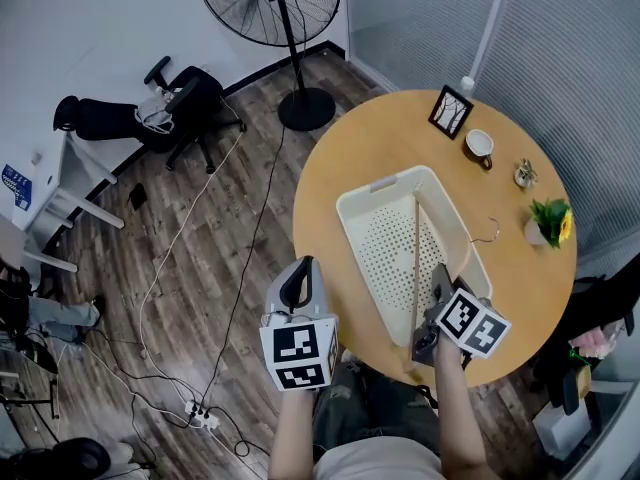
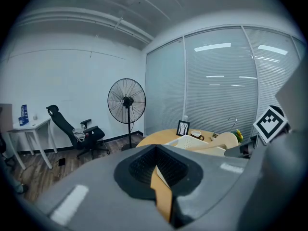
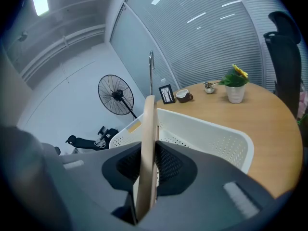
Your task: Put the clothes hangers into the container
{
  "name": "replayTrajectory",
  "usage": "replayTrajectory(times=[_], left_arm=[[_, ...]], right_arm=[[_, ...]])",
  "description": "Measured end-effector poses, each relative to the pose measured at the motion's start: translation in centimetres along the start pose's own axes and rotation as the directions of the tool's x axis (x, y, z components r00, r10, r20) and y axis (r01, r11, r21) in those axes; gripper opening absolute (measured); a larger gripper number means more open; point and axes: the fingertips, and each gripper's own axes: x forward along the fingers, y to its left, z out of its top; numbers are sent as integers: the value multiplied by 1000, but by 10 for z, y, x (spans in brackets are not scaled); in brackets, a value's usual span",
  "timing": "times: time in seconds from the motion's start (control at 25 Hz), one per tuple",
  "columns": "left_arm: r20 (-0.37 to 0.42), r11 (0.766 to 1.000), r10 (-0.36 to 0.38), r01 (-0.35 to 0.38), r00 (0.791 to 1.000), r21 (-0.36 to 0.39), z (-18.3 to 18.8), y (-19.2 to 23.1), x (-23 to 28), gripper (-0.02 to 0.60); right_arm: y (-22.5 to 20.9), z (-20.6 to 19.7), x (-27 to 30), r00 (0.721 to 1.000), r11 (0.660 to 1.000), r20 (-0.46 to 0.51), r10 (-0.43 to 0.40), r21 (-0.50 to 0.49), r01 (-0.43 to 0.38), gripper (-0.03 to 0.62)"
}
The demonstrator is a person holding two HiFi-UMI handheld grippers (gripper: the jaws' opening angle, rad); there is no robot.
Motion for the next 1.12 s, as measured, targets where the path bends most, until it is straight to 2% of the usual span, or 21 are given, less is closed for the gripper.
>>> replayTrajectory(times=[0.68, 0.92, 1.12], left_arm=[[-15, 999, 26, -27, 1000, -21, -9, 12, -6, 1], [-12, 999, 24, -24, 1000, -22, -8, 12, -8, 0], [-16, 1000, 18, -18, 1000, -22, -10, 10, -8, 0]], right_arm=[[11, -10, 30, 997, 999, -77, -31, 20, 33, 80], [14, -9, 31, 993, 995, -95, -67, -85, 59, 81], [5, -11, 31, 976, 958, -145, -162, -261, 120, 92]])
